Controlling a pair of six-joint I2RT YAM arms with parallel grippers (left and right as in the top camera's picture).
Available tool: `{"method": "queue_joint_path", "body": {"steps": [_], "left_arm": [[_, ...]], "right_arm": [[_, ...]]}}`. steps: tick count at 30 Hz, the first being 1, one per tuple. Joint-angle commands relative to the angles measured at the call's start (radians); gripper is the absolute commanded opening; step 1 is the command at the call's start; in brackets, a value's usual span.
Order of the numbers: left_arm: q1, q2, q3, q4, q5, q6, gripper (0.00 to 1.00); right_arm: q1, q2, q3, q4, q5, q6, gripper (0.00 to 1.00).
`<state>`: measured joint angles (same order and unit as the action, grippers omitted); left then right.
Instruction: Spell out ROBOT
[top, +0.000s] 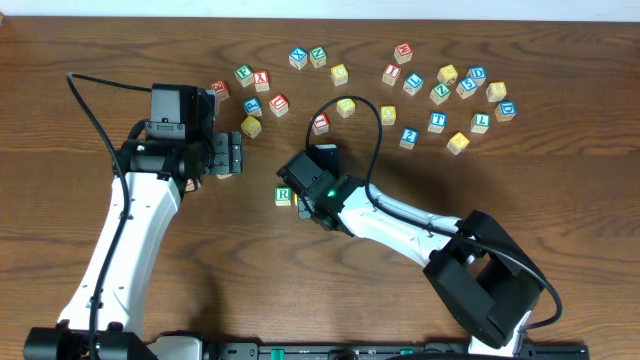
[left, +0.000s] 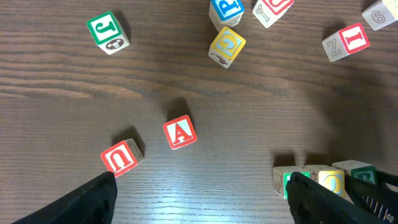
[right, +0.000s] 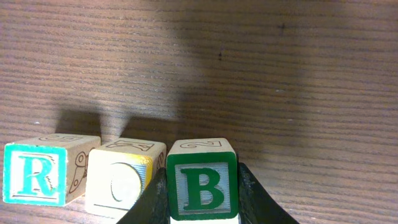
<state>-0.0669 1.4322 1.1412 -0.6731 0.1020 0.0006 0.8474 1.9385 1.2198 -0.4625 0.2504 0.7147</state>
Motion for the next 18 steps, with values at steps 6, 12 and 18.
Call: {"method": "queue_joint_path", "body": {"steps": [6, 12, 18], "left_arm": [[0.005, -0.011, 0.005, 0.001, -0.008, 0.002, 0.86], [0.005, -0.011, 0.005, 0.001, -0.008, 0.002, 0.86], [0.005, -0.011, 0.005, 0.001, -0.008, 0.002, 0.86]], "right_arm": [[-0.003, 0.024, -0.009, 0.007, 0.005, -0.001, 0.18], [-0.003, 0.024, -0.009, 0.007, 0.005, -0.001, 0.22], [-0.003, 0.024, -0.008, 0.006, 0.005, -0.001, 0.33]]}}
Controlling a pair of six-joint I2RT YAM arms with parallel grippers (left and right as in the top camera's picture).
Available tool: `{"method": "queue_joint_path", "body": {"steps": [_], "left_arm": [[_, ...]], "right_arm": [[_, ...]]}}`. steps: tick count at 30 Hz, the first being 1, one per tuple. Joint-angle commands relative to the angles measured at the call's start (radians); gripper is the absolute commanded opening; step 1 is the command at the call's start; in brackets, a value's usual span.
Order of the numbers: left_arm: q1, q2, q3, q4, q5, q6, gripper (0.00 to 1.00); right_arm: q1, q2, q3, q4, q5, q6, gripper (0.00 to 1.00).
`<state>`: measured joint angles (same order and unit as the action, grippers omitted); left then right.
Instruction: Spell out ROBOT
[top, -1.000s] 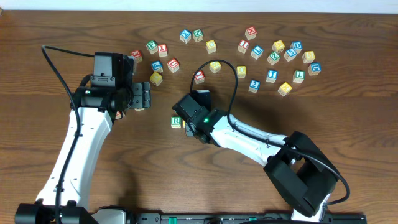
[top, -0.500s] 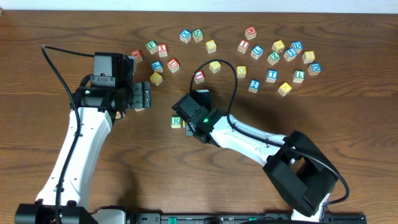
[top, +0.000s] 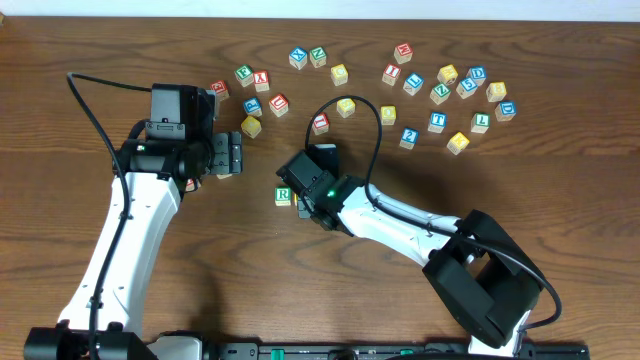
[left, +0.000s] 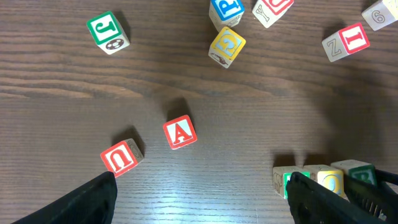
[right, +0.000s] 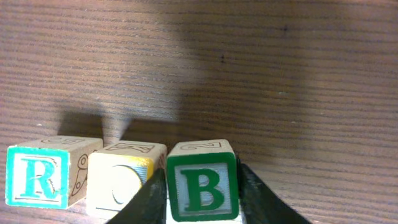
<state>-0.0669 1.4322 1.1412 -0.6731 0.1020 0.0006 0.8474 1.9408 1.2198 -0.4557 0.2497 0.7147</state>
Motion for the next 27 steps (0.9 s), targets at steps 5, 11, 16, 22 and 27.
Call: {"method": "queue_joint_path", "body": {"steps": [5, 11, 16, 22, 27], "left_arm": [[0.005, -0.011, 0.005, 0.001, -0.008, 0.002, 0.86], [0.005, -0.011, 0.005, 0.001, -0.008, 0.002, 0.86], [0.005, -0.011, 0.005, 0.001, -0.008, 0.002, 0.86], [0.005, -0.011, 0.005, 0.001, -0.008, 0.002, 0.86], [0.005, -0.011, 0.005, 0.000, -0.008, 0.002, 0.86]], "right_arm": [[-0.003, 0.021, -0.009, 0.000, 0.006, -0.001, 0.33], [-0.003, 0.021, -0.008, 0.000, 0.006, -0.001, 0.32], [-0.003, 0.021, -0.008, 0.004, 0.006, -0.001, 0.32], [-0.005, 0.016, -0.005, 0.002, 0.006, -0.002, 0.32], [-0.005, 0.012, -0.004, -0.001, 0.018, -0.010, 0.36]]}}
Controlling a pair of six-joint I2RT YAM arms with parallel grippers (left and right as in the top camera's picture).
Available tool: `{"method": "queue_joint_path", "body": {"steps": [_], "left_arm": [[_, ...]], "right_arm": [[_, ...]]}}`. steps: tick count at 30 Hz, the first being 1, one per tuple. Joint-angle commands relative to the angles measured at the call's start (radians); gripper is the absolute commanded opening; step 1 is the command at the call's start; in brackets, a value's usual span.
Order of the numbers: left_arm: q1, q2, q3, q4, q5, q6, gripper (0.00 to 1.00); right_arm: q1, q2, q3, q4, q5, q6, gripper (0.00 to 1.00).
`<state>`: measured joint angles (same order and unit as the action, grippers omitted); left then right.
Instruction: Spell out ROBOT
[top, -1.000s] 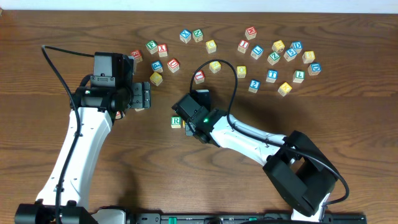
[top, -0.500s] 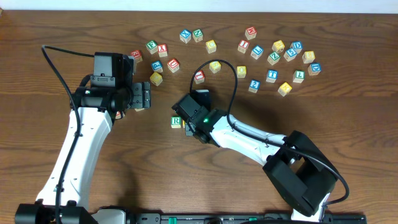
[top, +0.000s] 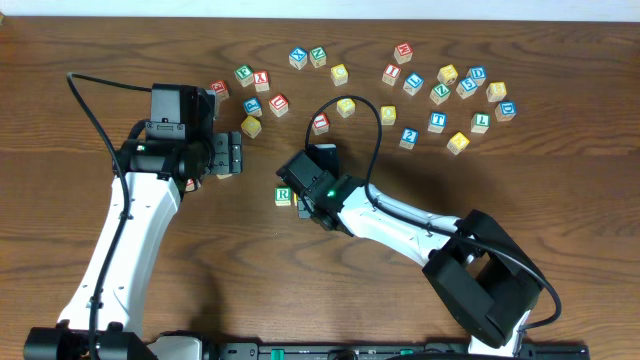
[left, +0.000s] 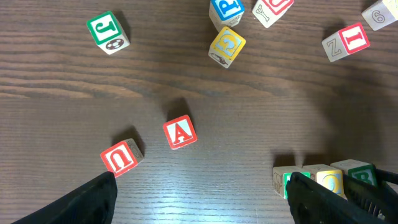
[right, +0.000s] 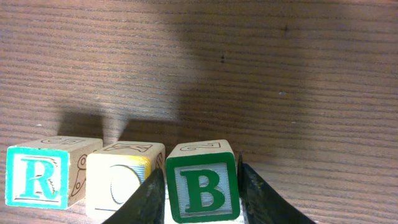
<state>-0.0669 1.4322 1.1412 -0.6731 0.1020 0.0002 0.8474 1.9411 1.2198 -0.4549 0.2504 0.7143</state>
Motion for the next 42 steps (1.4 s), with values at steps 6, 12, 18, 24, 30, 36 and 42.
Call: {"method": "queue_joint_path", "body": {"steps": [6, 12, 18, 24, 30, 36, 42], "left_arm": [[0.005, -0.011, 0.005, 0.000, -0.008, 0.002, 0.86], [0.005, -0.011, 0.005, 0.001, -0.008, 0.003, 0.86], [0.005, -0.011, 0.005, 0.001, -0.008, 0.003, 0.86], [0.005, -0.011, 0.005, 0.000, -0.008, 0.002, 0.86], [0.005, -0.011, 0.005, 0.000, -0.008, 0.002, 0.86], [0.005, -0.011, 0.005, 0.000, -0.008, 0.002, 0.86], [0.005, -0.011, 0.005, 0.000, -0.008, 0.002, 0.86]], "right_arm": [[-0.007, 0.011, -0.003, -0.001, 0.028, -0.014, 0.36], [-0.017, 0.011, -0.002, -0.001, 0.028, -0.016, 0.35], [-0.022, 0.011, -0.002, 0.010, 0.028, -0.024, 0.35], [-0.022, 0.011, -0.002, 0.024, 0.028, -0.035, 0.35], [-0.023, 0.011, -0.002, 0.029, 0.028, -0.039, 0.35], [-0.025, 0.011, -0.002, 0.051, 0.032, -0.051, 0.35], [-0.030, 0.011, -0.002, 0.056, 0.032, -0.058, 0.35]]}}
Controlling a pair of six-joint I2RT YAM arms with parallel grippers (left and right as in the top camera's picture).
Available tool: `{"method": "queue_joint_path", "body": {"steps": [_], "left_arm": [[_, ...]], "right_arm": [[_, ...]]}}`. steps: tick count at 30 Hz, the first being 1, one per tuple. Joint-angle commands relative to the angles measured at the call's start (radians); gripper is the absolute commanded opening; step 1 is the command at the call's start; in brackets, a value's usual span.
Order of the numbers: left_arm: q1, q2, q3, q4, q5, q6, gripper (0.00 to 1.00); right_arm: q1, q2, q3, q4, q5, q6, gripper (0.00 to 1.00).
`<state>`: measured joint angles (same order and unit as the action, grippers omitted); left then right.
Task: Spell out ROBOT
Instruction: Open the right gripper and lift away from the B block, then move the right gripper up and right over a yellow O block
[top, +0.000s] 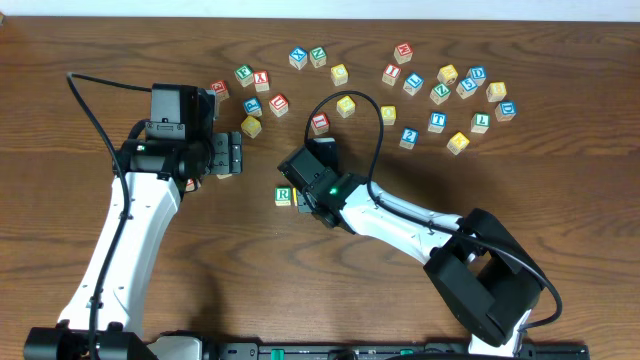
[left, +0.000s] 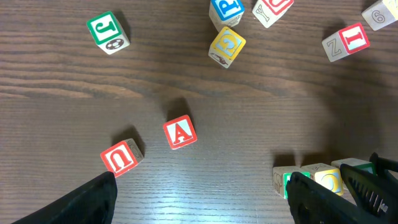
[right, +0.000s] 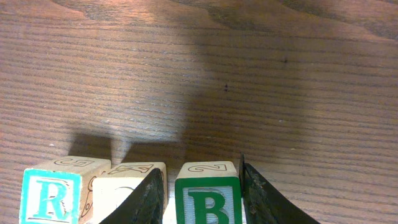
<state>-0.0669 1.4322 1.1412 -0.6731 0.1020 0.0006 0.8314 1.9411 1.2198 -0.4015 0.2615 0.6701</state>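
Three blocks stand in a row on the table: teal R (right: 53, 199), yellow O (right: 127, 193) and green B (right: 208, 196). My right gripper (right: 201, 167) straddles the B, open, with a thin gap between its left finger (right: 155, 193) and the block. From overhead only the R (top: 283, 195) shows clearly, beside the right gripper (top: 308, 200). My left gripper (left: 200, 180) hangs wide open and empty over bare wood. The row appears at its lower right, with the O (left: 329, 180) in the middle. A blue T block (top: 437, 121) lies at the back right.
Several loose letter blocks are scattered along the back of the table (top: 120, 40). A red A (left: 180, 132) and a red U (left: 119, 157) lie in front of the left gripper. Further off are a green J (left: 107, 31) and a red I (left: 354, 38).
The right gripper was shut tight on the B; now a gap shows beside the block and the row sits lower in the right wrist view. The left arm has not moved.
At all three earlier moments my right gripper was shut on the B, set beside the O in the row with R. The block barely shifted between them. Now the fingers stand loose around it and the B stays in line. The left gripper stayed open throughout.
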Motion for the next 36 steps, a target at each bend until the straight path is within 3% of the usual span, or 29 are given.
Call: {"method": "queue_joint_path", "body": {"steps": [1, 22, 36], "left_arm": [[0.005, -0.011, 0.005, 0.000, -0.008, 0.002, 0.86], [0.005, -0.011, 0.005, 0.001, -0.008, 0.002, 0.86], [0.005, -0.011, 0.005, 0.000, -0.008, 0.002, 0.86]], "right_arm": [[-0.014, 0.011, -0.002, 0.004, 0.021, -0.013, 0.35], [-0.035, 0.011, -0.002, 0.068, 0.086, -0.066, 0.35], [-0.148, 0.011, 0.046, 0.086, 0.134, -0.172, 0.34]]}}
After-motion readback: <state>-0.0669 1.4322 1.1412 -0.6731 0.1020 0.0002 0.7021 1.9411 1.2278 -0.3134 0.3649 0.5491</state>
